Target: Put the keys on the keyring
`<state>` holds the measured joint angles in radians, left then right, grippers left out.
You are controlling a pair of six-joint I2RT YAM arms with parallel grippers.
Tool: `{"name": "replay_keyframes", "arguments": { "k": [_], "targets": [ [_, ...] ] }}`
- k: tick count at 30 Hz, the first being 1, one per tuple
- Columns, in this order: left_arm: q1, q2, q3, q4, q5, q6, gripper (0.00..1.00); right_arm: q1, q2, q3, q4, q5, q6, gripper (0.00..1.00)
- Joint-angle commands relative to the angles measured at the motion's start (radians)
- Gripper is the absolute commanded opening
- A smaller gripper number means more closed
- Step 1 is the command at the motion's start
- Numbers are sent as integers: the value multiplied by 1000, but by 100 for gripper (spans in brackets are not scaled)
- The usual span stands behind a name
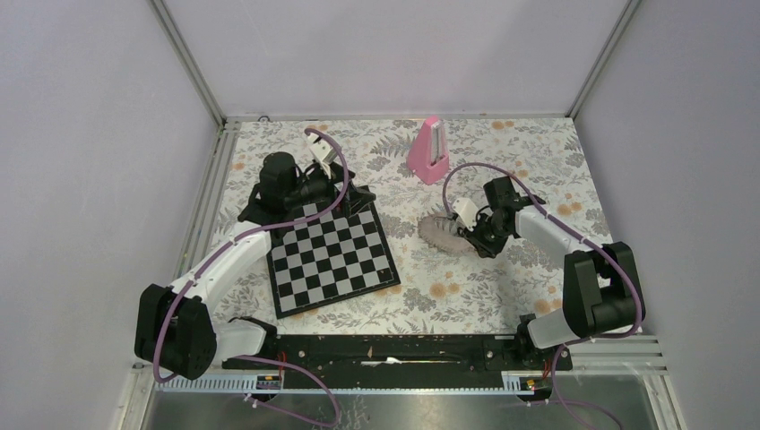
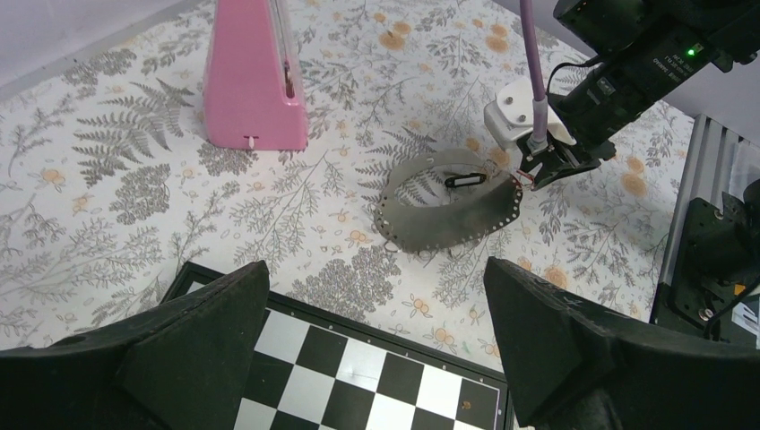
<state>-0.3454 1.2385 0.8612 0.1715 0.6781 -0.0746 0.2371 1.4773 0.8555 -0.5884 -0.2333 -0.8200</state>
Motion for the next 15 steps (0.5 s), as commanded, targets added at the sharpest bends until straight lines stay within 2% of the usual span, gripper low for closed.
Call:
{"name": "replay_keyframes", "arguments": {
  "k": [1,8,15],
  "targets": [
    [5,-30,-14,20,3,22,99,-14,8,-33,42,31,-24,12],
    [5,-22,-11,25,9,16,99,-39,23,-62,61,44,-33,19],
    [5,-14,-16,28,11,15,99,-74,37,-62,62,43,-39,32]
  ]
}}
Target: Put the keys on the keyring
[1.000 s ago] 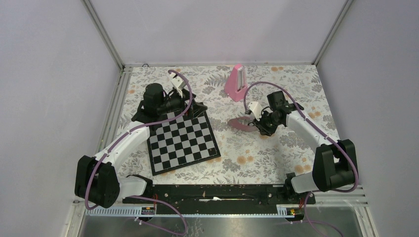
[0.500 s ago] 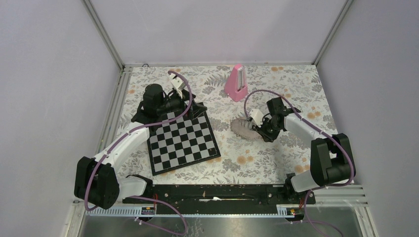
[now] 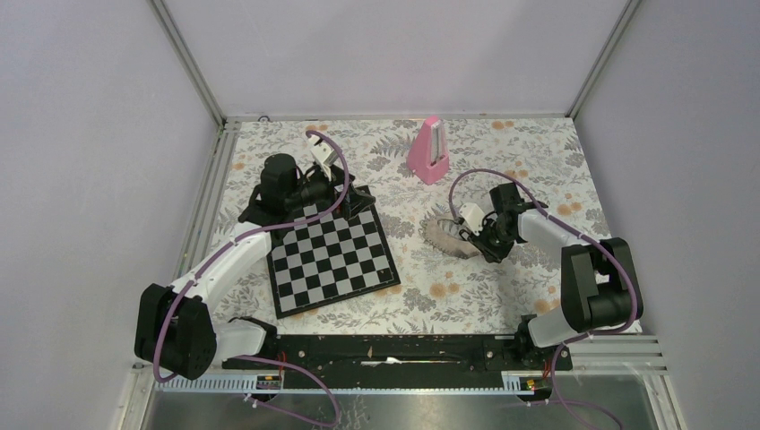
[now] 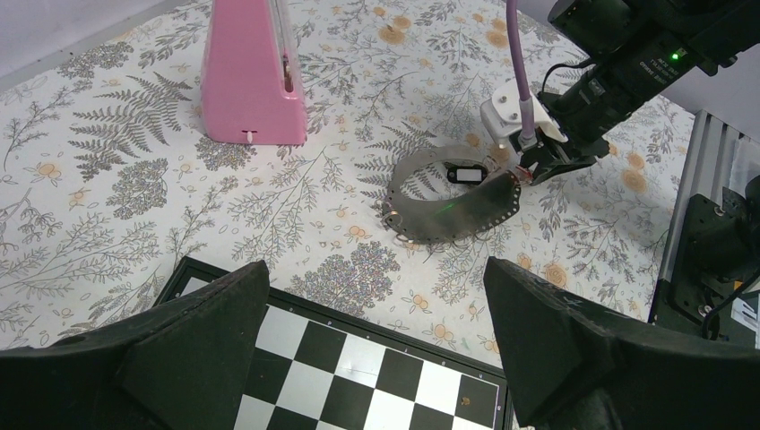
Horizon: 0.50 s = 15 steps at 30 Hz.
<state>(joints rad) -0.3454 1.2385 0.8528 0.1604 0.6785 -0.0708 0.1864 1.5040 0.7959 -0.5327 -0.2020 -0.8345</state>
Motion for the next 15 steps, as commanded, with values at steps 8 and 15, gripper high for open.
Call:
{"name": "replay_keyframes", "arguments": {
  "k": [8,15],
  "targets": [
    [5,-2,-9,54,11,8,99,-74,-14,-11,-4,14,-47,54],
    [5,-3,-9,56,4,14,99,-116,-47,-10,-26,11,-73,57]
  ]
}}
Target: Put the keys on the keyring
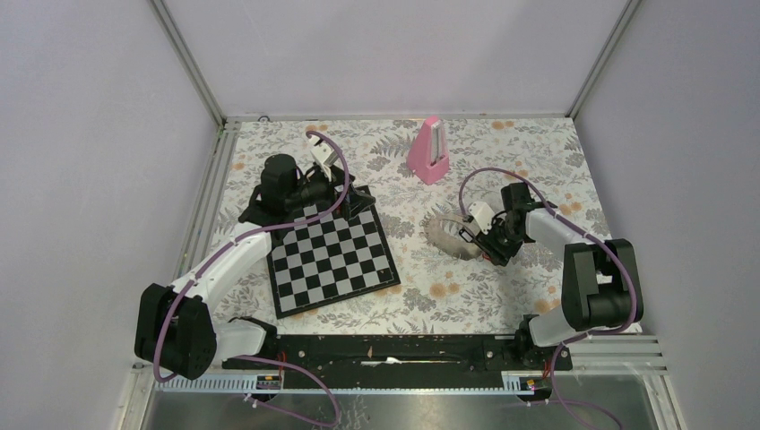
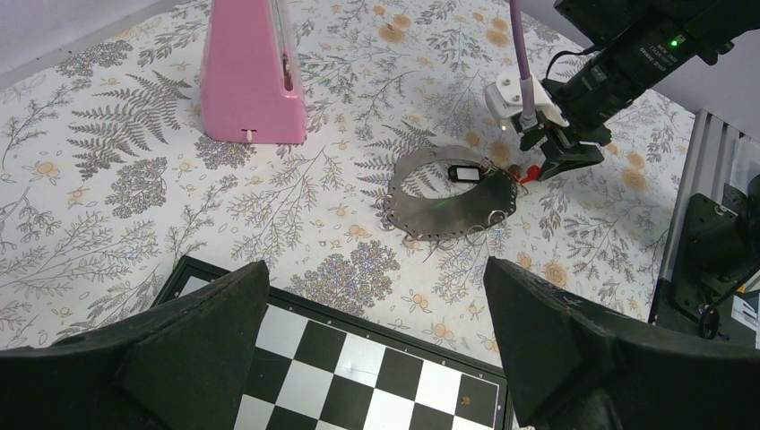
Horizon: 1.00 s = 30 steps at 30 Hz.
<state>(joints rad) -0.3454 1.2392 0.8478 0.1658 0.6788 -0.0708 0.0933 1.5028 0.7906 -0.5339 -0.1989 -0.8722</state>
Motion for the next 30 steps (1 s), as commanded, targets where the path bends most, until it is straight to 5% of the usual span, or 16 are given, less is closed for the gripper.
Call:
{"name": "replay_keyframes", "arguments": {
  "k": [1,9,14,21,30],
  "targets": [
    [6,-4,-5,51,0,18,99,-29,-54,-3,-25,7,-35,57],
    [5,-31,-14,71,-119,31,99,-52,-184,32,-7,-68,49,69],
    [5,-41,26,24,-265,62,99,-54,-302,40,89,-98,206,99],
    [5,-65,33,-3,-482,77,99,-54,-371,136,135,-99,441,100],
    [24,-83,39,-56,-568,94,99,-54,-467,142,277,-55,688,100]
  ]
}}
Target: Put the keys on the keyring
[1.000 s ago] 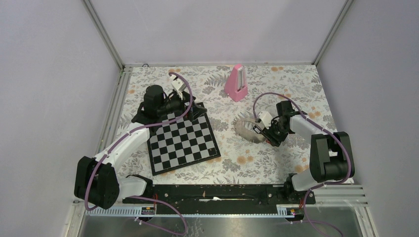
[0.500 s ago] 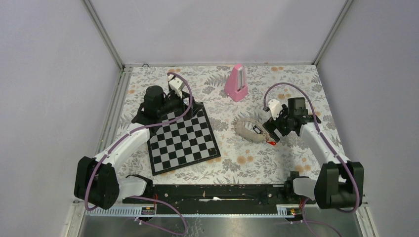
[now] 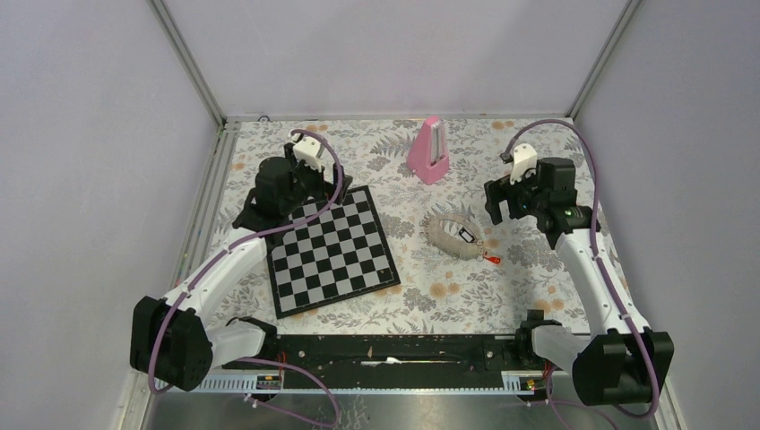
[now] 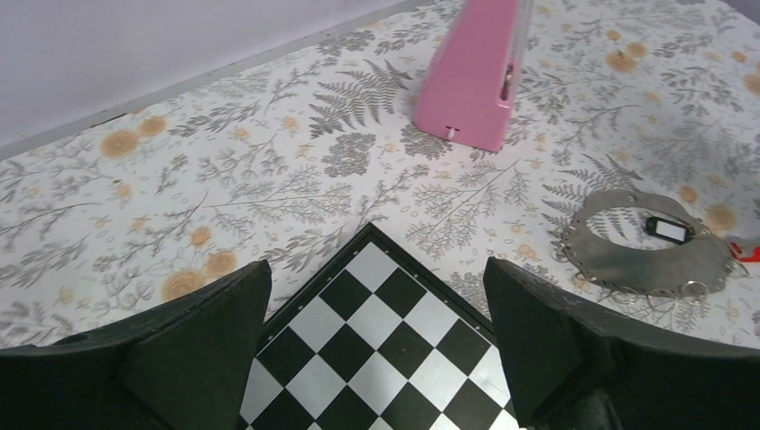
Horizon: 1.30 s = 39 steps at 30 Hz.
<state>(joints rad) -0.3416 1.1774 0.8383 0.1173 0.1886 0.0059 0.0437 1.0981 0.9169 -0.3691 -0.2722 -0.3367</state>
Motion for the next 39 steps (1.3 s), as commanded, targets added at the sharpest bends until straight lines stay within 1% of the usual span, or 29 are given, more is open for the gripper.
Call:
{"name": "replay_keyframes", "arguments": {
  "k": [1,5,10,14,19,23,26,28,30,33,39],
  "targets": [
    [27,-18,46,-11,-84,16,99,-4,-70,11,127,22,166,100],
    [69,-3,25,7,-88,10,99,-4,-78,20,155,42,211,100],
    [130,24,29,-22,-75,-2,99,-4,-43,57,160,45,237,100],
    [153,41,26,-35,-75,36,99,-4,-4,71,202,22,254,100],
    [181,25,-29,35,-67,47,99,-4,62,108,240,-9,232,100],
    [195,-33,-104,161,-72,33,99,-5,110,138,230,4,211,100],
    [197,-71,-155,270,-100,-35,99,-4,80,89,269,28,221,100],
    [199,-89,-181,321,-109,-96,99,-4,33,-9,343,21,230,100],
    [200,-103,-202,354,-77,-127,99,-5,0,-76,414,12,244,100],
    [199,-129,-245,401,-22,-116,99,-4,-7,-107,428,5,258,100],
    [199,-190,-301,418,-18,-100,99,-4,3,-113,427,34,241,100]
  ]
}}
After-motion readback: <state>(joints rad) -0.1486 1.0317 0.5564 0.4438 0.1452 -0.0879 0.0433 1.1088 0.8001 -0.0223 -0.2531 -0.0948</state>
